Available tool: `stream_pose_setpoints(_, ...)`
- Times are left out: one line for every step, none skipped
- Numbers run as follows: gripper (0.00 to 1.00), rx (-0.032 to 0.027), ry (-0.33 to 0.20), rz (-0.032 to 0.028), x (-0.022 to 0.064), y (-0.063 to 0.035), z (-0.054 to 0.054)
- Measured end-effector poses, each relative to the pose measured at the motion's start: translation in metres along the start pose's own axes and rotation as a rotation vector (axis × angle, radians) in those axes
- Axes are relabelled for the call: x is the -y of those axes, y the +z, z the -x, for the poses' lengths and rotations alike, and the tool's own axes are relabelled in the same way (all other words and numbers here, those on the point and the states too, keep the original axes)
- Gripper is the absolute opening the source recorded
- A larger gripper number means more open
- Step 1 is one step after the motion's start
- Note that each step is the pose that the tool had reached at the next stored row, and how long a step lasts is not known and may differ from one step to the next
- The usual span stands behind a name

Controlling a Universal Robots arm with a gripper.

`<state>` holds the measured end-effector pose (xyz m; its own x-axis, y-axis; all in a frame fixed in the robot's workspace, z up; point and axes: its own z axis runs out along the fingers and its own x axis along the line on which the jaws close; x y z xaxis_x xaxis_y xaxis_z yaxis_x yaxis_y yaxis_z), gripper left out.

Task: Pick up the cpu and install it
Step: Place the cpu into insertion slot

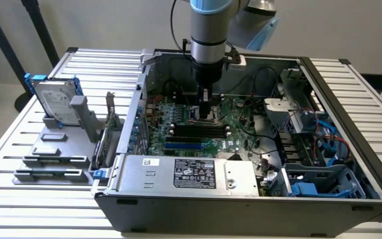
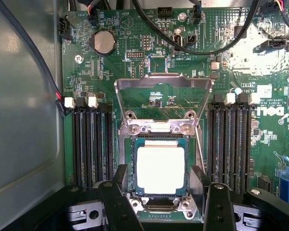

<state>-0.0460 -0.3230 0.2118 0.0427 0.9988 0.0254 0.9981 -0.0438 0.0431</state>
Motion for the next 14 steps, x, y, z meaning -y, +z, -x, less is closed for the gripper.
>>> stream_pose_setpoints(0.63,0.0018,0.000,0.0000,0.0001,0.0005,0.0000)
stream_pose_setpoints(0.63,0.0041,0.000,0.0002,0.0001,0.0011,0.0000)
stream_pose_setpoints(0.63,0.0068,0.000,0.0003,0.0001,0.0017,0.0000)
stream_pose_setpoints(0.63,0.0099,0.000,0.0005,0.0001,0.0021,0.0000)
stream_pose_setpoints(0.63,0.0131,-0.001,0.0006,0.0001,0.0026,0.0000)
stream_pose_setpoints(0.63,0.0164,-0.001,0.0007,0.0002,0.0031,0.0000)
stream_pose_setpoints(0.63,0.0194,-0.001,0.0008,0.0002,0.0036,0.0000)
stream_pose_setpoints(0.63,0.0219,-0.001,0.0009,0.0001,0.0041,0.0000)
stream_pose_setpoints(0.63,0.0240,-0.001,0.0010,0.0002,0.0046,0.0000)
stream_pose_setpoints(0.63,0.0253,-0.001,0.0011,0.0002,0.0052,-0.0001)
stream_pose_setpoints(0.63,0.0261,-0.001,0.0011,0.0002,0.0057,-0.0001)
stream_pose_setpoints(0.63,0.0266,-0.001,0.0011,0.0003,0.0061,-0.0002)
stream_pose_setpoints(0.63,0.0270,-0.001,0.0012,0.0002,0.0064,-0.0003)
stream_pose_setpoints(0.63,0.0271,-0.001,0.0011,0.0001,0.0067,-0.0004)
